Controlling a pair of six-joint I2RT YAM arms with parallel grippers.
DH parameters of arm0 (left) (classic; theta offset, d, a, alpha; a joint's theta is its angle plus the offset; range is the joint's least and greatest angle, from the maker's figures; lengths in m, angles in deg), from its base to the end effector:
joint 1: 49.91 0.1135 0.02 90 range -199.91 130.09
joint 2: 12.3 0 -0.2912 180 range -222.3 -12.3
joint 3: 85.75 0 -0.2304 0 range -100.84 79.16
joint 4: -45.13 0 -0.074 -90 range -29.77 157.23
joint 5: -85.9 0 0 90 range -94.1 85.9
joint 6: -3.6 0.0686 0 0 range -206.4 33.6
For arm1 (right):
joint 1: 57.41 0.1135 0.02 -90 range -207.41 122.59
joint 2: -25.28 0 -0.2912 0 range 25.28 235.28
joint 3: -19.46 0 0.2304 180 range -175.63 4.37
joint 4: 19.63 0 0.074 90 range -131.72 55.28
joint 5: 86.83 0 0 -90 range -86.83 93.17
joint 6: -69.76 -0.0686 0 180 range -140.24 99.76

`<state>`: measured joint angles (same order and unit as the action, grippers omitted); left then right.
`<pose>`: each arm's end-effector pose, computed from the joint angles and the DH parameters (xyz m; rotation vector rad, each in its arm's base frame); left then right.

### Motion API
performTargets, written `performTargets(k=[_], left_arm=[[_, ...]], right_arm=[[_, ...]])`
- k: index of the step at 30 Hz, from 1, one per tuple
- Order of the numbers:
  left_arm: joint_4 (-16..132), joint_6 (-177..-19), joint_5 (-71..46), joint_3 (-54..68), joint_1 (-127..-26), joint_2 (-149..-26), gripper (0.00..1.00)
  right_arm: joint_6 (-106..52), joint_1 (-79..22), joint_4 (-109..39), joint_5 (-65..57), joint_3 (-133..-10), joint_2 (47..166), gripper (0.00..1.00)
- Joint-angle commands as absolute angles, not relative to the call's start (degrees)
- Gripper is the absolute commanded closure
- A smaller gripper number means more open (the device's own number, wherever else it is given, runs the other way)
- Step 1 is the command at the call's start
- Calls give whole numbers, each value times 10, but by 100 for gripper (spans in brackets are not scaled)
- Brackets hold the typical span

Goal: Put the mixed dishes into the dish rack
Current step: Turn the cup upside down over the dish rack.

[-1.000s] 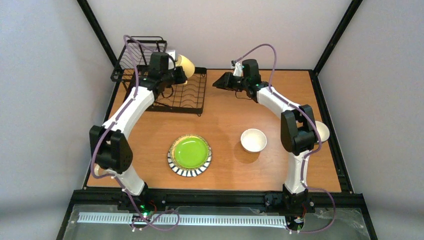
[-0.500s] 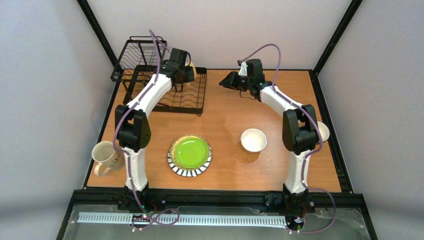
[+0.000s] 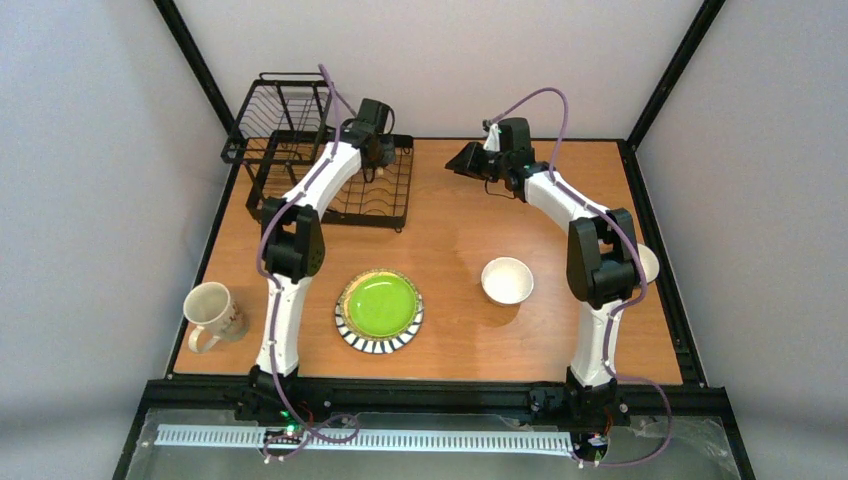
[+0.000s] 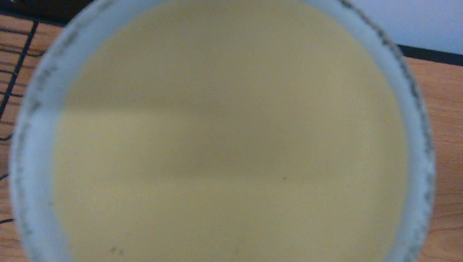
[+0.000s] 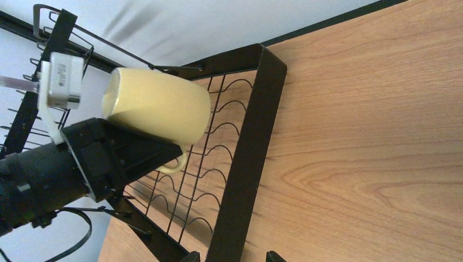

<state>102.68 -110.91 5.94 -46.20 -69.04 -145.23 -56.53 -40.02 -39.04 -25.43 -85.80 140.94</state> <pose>0.5119 -0.1649 0.2484 -0.1915 2.4226 -0.1303 0.4570 0.1775 0.2677 0.0403 2.2086 1.0688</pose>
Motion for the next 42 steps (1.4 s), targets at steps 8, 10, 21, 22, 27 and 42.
performTargets(k=[8, 10, 21, 22, 27, 42], left_arm=[[988, -1149, 40, -516, -673, -1505, 100], [989, -1150, 35, -525, -669, -1514, 100], [974, -1147, 40, -531, -658, -1528, 100], [973, -1146, 40, -533, -658, -1530, 100], [981, -1143, 38, -553, -657, -1546, 91], [1000, -1141, 52, -556, -657, -1548, 35]], right_arm=[[-549, -416, -401, -247, -845, 1429, 31], [-549, -417, -400, -248, -844, 1431, 31], [-554, -419, -391, -258, -842, 1443, 31], [-554, -418, -390, -259, -842, 1443, 31], [-552, -419, -390, -259, -840, 1444, 31], [-554, -420, -388, -263, -843, 1443, 31]])
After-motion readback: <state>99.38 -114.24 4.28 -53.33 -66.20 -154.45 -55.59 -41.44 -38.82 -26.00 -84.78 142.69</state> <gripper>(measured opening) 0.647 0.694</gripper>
